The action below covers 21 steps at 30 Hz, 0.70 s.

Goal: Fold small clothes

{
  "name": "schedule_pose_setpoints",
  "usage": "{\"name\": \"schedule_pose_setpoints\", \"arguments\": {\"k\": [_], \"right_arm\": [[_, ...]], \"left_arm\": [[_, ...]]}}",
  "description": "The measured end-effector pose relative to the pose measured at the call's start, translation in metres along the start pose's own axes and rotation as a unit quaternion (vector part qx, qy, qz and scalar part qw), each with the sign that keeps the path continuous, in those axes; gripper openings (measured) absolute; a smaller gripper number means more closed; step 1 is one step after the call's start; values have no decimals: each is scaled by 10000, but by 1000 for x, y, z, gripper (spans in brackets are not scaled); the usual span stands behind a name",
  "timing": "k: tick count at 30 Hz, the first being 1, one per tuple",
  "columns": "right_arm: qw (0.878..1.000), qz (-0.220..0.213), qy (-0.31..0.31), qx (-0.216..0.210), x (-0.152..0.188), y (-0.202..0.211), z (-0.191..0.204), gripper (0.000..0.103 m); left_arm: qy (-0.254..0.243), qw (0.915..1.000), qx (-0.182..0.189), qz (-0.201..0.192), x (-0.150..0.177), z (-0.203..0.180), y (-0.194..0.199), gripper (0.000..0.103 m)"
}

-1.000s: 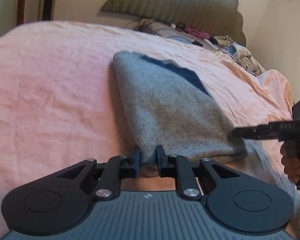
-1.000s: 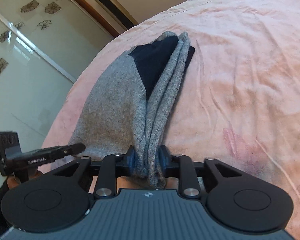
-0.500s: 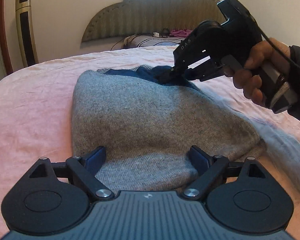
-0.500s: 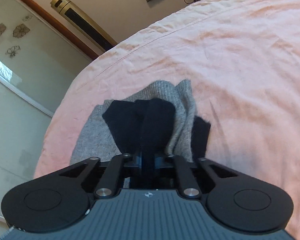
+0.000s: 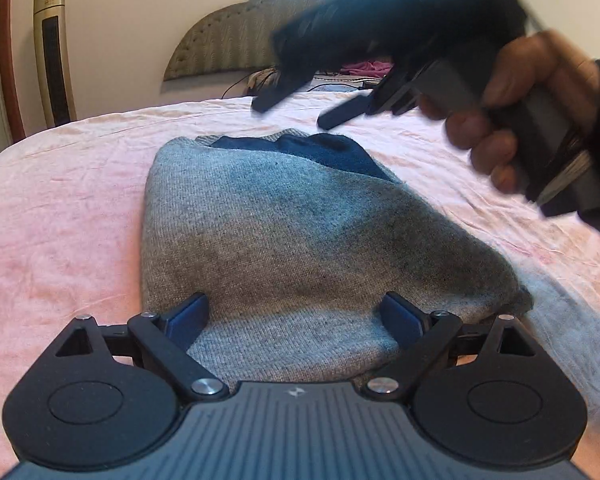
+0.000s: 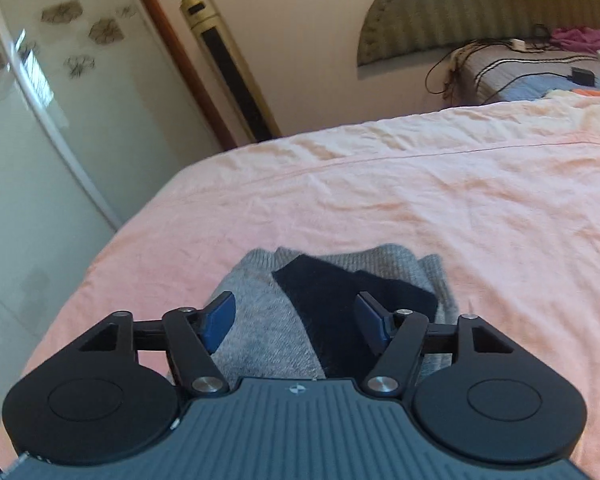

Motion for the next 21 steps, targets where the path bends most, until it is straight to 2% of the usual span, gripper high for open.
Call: {"name": "schedule_pose_setpoints", "arguments": {"k": [2, 3, 5, 7, 10, 11, 12, 13, 15, 18, 20, 21], "right_arm": [[9983, 434, -39, 395, 8, -30, -12, 67], [9987, 79, 185, 466, 14, -34, -19, 68], [9988, -208, 312, 316, 23, -34, -28, 68], [9987, -68, 313, 392, 20, -30, -25, 68], [9961, 213, 306, 805, 9, -22, -13, 68], [9955, 104, 221, 918, 4, -12, -7, 68], [9960, -88, 265, 853, -1, -3, 2, 69], [9970, -279, 408, 601, -7, 3, 15, 69], [9971, -286, 680, 170, -16, 3, 42, 76], [9941, 141, 1072, 39, -21, -27, 71, 82], [9915, 768, 1041, 141, -15, -65, 73, 82], [9898, 922, 1059, 253, -8, -82, 70, 88]], "left_arm": [[11, 10000, 8, -9, 0, 0, 1, 94], [13, 10000, 12, -12, 0, 0, 1, 94], [16, 10000, 25, -15, 1, 0, 2, 94], [24, 10000, 38, -19, 1, 1, 2, 94], [49, 10000, 71, -29, 1, 2, 2, 94], [68, 9999, 90, -35, 1, 4, 2, 94], [78, 9999, 104, -38, 0, 4, 2, 95], [79, 9999, 114, -39, 0, 5, 2, 95], [70, 9999, 132, -32, 0, 5, 1, 96], [69, 9999, 133, -31, 0, 4, 1, 96], [67, 9999, 131, -31, 0, 5, 1, 96], [72, 9999, 123, -36, 0, 5, 1, 96]]}}
Point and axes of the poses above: each gripper's, at about its wrist camera, not at the fingertips, and y roughly against the way its jaws point, z to its left, x to its underside, the point moved 5 cm from there along -y, roughly the way its jaws point, and after that the axes turned 14 degrees about z, right-handed, at the moved point
